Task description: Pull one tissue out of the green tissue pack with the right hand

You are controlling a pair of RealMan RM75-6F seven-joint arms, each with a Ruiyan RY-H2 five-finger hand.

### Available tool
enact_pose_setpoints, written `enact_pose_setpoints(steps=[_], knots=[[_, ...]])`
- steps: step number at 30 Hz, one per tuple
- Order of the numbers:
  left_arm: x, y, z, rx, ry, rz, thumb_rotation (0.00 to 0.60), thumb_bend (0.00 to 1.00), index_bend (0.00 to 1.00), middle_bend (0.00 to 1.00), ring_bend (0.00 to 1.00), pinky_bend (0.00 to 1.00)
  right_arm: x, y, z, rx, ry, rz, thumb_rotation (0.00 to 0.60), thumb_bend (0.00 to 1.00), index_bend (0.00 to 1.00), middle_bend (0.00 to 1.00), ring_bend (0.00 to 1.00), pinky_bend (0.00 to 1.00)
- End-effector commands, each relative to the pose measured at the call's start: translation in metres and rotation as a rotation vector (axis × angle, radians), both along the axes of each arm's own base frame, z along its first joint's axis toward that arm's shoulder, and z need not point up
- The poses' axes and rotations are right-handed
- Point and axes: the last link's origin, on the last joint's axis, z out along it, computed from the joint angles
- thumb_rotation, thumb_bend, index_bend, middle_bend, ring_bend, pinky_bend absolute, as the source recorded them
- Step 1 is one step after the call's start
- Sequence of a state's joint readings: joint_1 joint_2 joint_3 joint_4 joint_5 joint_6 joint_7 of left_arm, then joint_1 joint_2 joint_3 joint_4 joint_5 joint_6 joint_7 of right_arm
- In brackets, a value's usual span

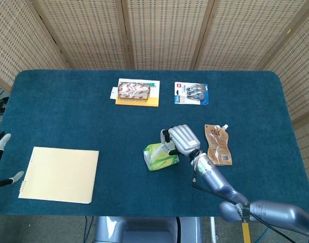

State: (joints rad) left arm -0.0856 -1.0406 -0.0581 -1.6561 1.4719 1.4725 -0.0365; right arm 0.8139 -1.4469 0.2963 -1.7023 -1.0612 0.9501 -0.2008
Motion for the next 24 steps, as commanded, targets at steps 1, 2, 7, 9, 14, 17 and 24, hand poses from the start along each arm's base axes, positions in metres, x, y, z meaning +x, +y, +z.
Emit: enact_pose_setpoints(steps=[1,2,7,9,14,17,24], knots=[[0.000,-0.001,0.001,0.002,-0.002,-0.002,0.600,0.00,0.00,0.00,0.00,0.00,0.015,-0.006,0.039,-0.075,-0.180,-0.019,0.600,0.62,0.66,0.64,0.54,0.53],[0.000,-0.001,0.001,0.003,-0.004,-0.003,0.600,0.00,0.00,0.00,0.00,0.00,0.017,-0.009,0.047,-0.090,-0.218,-0.029,0.600,0.62,0.66,0.64,0.54,0.53],[0.002,-0.003,0.003,0.007,-0.011,-0.014,0.600,0.00,0.00,0.00,0.00,0.00,0.020,-0.027,0.086,-0.149,-0.385,-0.121,0.600,0.62,0.66,0.64,0.54,0.53],[0.002,-0.003,0.003,0.009,-0.013,-0.014,0.600,0.00,0.00,0.00,0.00,0.00,0.017,-0.040,0.098,-0.147,-0.465,-0.200,0.600,0.62,0.66,0.64,0.54,0.53],[0.001,-0.002,0.004,0.010,-0.015,-0.009,0.600,0.00,0.00,0.00,0.00,0.00,-0.001,-0.058,0.101,-0.114,-0.564,-0.358,0.600,0.62,0.66,0.64,0.54,0.53],[0.001,-0.001,0.003,0.006,-0.015,-0.007,0.600,0.00,0.00,0.00,0.00,0.00,-0.017,-0.068,0.090,-0.058,-0.639,-0.473,0.600,0.62,0.66,0.64,0.54,0.53],[0.000,0.002,0.002,0.004,-0.011,0.006,0.600,0.00,0.00,0.00,0.00,0.00,-0.055,-0.085,0.050,0.049,-0.766,-0.709,0.600,0.62,0.66,0.64,0.54,0.53]])
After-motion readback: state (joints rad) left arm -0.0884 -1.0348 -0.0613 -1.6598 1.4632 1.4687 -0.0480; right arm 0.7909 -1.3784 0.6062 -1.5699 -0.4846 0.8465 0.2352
